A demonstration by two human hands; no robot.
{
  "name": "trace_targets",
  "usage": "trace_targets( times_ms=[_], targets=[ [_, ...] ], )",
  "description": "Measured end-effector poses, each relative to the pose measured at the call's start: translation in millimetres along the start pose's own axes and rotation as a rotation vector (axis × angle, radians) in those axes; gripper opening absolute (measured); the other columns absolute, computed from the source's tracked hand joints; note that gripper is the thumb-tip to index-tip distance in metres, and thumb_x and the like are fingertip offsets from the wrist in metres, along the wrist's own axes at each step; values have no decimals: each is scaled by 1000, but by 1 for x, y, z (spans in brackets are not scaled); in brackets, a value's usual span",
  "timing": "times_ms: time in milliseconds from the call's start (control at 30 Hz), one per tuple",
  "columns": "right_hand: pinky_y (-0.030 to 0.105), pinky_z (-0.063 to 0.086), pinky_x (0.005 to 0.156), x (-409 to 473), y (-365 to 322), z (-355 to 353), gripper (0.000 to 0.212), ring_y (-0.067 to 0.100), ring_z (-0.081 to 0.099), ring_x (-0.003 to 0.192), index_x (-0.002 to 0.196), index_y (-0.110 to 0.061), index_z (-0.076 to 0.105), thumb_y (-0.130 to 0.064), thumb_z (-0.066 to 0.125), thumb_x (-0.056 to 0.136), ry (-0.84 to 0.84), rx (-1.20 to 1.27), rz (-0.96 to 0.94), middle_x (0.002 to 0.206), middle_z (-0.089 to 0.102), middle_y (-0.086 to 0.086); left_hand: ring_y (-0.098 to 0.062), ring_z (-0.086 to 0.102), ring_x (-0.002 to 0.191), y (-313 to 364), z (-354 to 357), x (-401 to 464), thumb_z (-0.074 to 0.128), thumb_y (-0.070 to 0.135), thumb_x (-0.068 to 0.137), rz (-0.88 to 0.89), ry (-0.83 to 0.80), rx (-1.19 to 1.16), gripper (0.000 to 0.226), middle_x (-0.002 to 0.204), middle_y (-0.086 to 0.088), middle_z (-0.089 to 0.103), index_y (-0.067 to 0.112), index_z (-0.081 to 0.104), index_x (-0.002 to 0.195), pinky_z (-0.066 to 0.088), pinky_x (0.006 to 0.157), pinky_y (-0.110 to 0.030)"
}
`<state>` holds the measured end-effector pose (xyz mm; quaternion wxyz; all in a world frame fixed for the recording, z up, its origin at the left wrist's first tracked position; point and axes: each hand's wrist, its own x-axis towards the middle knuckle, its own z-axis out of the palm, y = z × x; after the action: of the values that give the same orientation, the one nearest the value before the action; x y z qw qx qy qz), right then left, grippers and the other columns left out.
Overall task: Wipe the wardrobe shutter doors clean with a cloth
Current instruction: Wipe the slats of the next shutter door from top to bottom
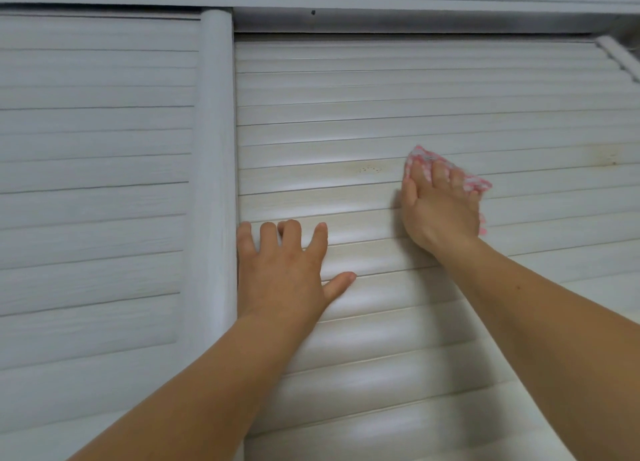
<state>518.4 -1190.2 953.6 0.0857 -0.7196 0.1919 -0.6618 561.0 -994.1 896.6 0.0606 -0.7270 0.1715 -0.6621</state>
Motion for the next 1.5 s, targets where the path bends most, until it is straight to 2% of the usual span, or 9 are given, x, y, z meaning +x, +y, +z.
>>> trace_targets(
  times_ms=[200, 333, 433, 533, 900, 1000, 1133, 1367, 1500],
  targets=[
    [51, -9, 115, -15, -58, 9, 51, 23, -9, 146, 151, -36, 3, -38, 11, 101, -101, 24, -286, 160, -2, 1, -32, 34, 120, 0, 1, -1, 16, 72, 84, -5, 21, -27, 72, 134, -7, 37, 33, 19, 145, 8, 109, -52],
    [49, -7, 116, -19, -71, 6, 49, 21, -9, 146, 150, -42, 6, -37, 13, 101, -148, 26, -458, 160, -2, -4, -31, 51, 100, -1, -1, 1, 20, 61, 83, -19, 75, -10, 60, 108, -7, 58, 35, 51, 127, 24, 103, -53],
    [48, -4, 117, -18, -61, 3, 48, 16, -6, 147, 149, -45, 10, -38, 15, 101, -110, -50, -490, 160, 1, -8, -32, 42, 114, -2, 0, 0, 19, 54, 91, 4, 71, -29, 54, 125, -6, 48, 36, 31, 141, 13, 108, -53],
    [48, -1, 117, -13, -43, 1, 49, 15, -4, 147, 149, -44, 9, -39, 14, 101, -70, -64, -434, 160, 2, -10, -31, 34, 121, -4, -2, -1, 18, 52, 95, -2, 71, -7, 53, 134, -4, 37, 35, 15, 146, 6, 110, -52],
    [55, 1, 115, 9, 3, -2, 53, 24, 4, 146, 152, -24, 12, -31, 16, 100, -2, -40, -23, 160, 10, 0, -29, 33, 122, -4, -6, -2, 17, 51, 96, 25, 49, 15, 55, 136, -5, 36, 32, 11, 147, 3, 110, -52],
    [55, 4, 115, 10, -23, -1, 51, 24, 10, 145, 151, -24, 17, -31, 17, 101, 12, -19, -149, 158, 16, 1, -30, 39, 116, -5, 1, 0, 20, 49, 95, 34, 89, -8, 53, 128, -6, 44, 32, 24, 145, 8, 109, -53],
    [52, 12, 115, 6, -64, 2, 48, 23, 17, 143, 149, -26, 26, -32, 19, 101, 5, 6, -340, 155, 25, 1, -33, 56, 80, -6, 9, 3, 29, 46, 81, 61, 196, -44, 54, 88, -10, 62, 24, 67, 113, 28, 96, -52],
    [45, 6, 116, -6, -114, -6, 44, 20, 15, 143, 146, -35, 28, -31, 24, 102, -165, 104, -600, 156, 24, 2, -32, 54, 73, -7, 9, -1, 34, 40, 78, 83, 209, -57, 42, 79, -11, 60, 19, 71, 81, 26, 93, -52],
    [51, -1, 116, 1, -102, -6, 46, 12, 4, 146, 149, -38, 18, -34, 19, 103, -170, -96, -688, 158, 11, -13, -29, 55, 79, -9, 2, -1, 29, 41, 84, 52, 198, 10, 47, 86, -7, 61, 25, 69, 103, 22, 95, -52]
  ],
)
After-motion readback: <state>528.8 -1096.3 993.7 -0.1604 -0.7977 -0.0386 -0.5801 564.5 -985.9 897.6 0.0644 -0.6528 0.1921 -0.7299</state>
